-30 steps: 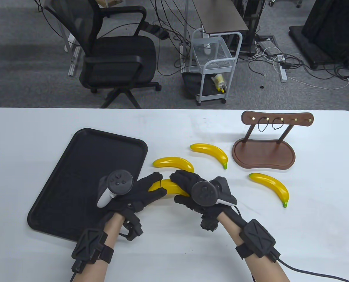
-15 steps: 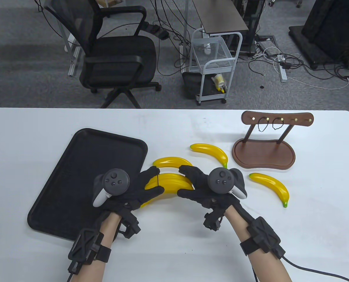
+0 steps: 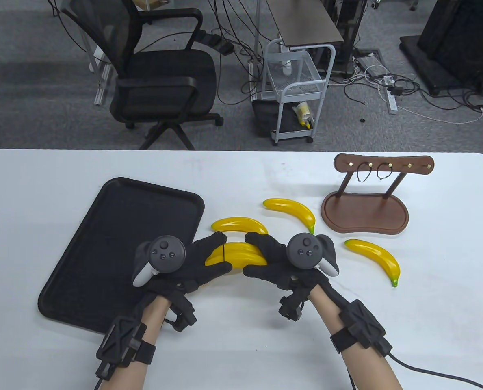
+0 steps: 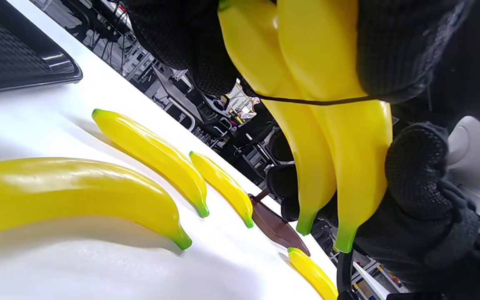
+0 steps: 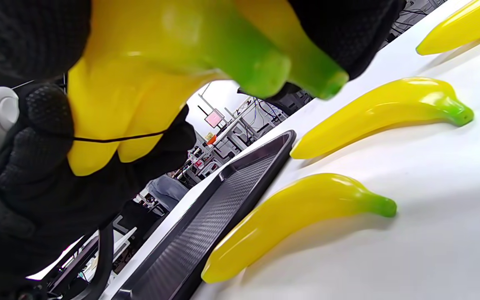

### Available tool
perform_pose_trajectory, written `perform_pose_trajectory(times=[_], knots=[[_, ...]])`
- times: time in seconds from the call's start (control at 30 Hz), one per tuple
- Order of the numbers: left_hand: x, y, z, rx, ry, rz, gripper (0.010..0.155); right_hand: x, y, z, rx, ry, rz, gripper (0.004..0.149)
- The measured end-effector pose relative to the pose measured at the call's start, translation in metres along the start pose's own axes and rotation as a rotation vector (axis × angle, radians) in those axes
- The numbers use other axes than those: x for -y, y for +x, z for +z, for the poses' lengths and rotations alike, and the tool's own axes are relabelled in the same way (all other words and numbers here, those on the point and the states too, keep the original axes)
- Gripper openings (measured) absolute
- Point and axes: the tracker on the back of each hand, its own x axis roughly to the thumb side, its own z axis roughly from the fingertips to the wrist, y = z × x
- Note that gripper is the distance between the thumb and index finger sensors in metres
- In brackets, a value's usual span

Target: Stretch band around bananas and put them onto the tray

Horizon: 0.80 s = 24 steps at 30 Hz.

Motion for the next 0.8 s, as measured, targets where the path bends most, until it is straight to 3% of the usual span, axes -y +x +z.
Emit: perform_pose_trajectory(times=[0.27, 0.8], knots=[[0.006, 0.001, -0.002, -0.011, -0.038, -0.058, 0.080, -0.004, 0.003, 0.001, 0.012, -0.041, 0.041, 0.088], [0.013, 0.003, -0.003, -0.008, -0.076, -0.101, 0.081, -0.012, 0.009, 0.000, 0.041, -0.008, 0.077, 0.087]])
